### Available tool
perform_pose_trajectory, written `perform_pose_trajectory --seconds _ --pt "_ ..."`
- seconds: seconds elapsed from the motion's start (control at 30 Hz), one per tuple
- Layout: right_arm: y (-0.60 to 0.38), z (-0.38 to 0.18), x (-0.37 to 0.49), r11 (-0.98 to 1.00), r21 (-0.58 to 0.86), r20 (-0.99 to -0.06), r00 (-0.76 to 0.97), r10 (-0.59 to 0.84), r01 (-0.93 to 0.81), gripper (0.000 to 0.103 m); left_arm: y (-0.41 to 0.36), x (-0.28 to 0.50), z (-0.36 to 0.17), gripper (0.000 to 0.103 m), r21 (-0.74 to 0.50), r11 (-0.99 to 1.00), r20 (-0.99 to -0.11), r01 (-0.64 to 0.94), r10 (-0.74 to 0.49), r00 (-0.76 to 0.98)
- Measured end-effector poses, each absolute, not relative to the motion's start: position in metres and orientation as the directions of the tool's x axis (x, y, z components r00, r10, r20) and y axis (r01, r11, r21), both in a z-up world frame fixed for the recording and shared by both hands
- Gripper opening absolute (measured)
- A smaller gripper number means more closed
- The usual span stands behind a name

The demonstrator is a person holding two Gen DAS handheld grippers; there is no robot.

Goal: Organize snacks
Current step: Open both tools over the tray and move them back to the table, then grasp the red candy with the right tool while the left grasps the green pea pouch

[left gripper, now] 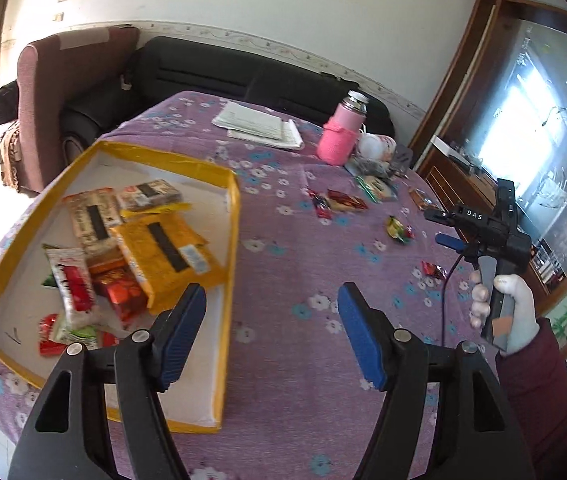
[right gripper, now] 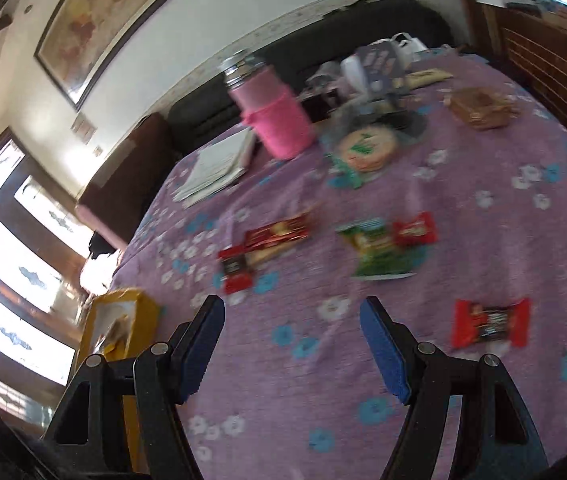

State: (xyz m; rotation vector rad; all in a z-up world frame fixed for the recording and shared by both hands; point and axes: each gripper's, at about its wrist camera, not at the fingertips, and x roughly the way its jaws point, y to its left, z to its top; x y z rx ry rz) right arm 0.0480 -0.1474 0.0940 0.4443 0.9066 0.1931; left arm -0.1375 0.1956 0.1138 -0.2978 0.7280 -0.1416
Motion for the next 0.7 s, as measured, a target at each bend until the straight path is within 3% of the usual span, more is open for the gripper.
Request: perform_pose_trajectory --seconds 0.2,0.37,0.5,0.57,0.6,0.7 --pt "-0.210 0.071 0.079 0.909 0.390 -0.765 0.601 0.231 0.148 0.073 0.178 -0.130 0.112 0.068 -0.320 0.947 -0.652 0.039 -0.250 0.716" --pt "-0.196 0.055 0.119 0.911 0.389 -0.767 0.595 0.240 0.134 0.073 0.171 -0.127 0.111 0.068 -0.298 0.954 -0.666 0.030 -0.231 0.709" --pt "-0.178 0.045 0.144 0.948 0.289 -0.791 0.591 0.159 0.132 0.069 0.168 -0.124 0.107 0.068 -0.293 0.956 -0.680 0.028 -0.229 0.696" --pt "-0.167 0.033 0.154 0.964 0.240 -0.827 0.545 0.141 0.115 0.050 0.166 -0.122 0.105 0.068 -0.291 0.956 -0.684 0.033 -0.232 0.691" --pt "-0.163 0.027 0.155 0.968 0.232 -0.844 0.515 0.150 0.099 0.033 0.165 -0.121 0.104 0.068 -0.291 0.956 -0.685 0.036 -0.234 0.690" --pt "-0.143 0.026 0.137 0.966 0.257 -0.856 0.465 0.224 0.008 0.026 0.164 -0.118 0.103 0.068 -0.292 0.955 -0.684 0.047 -0.243 0.688"
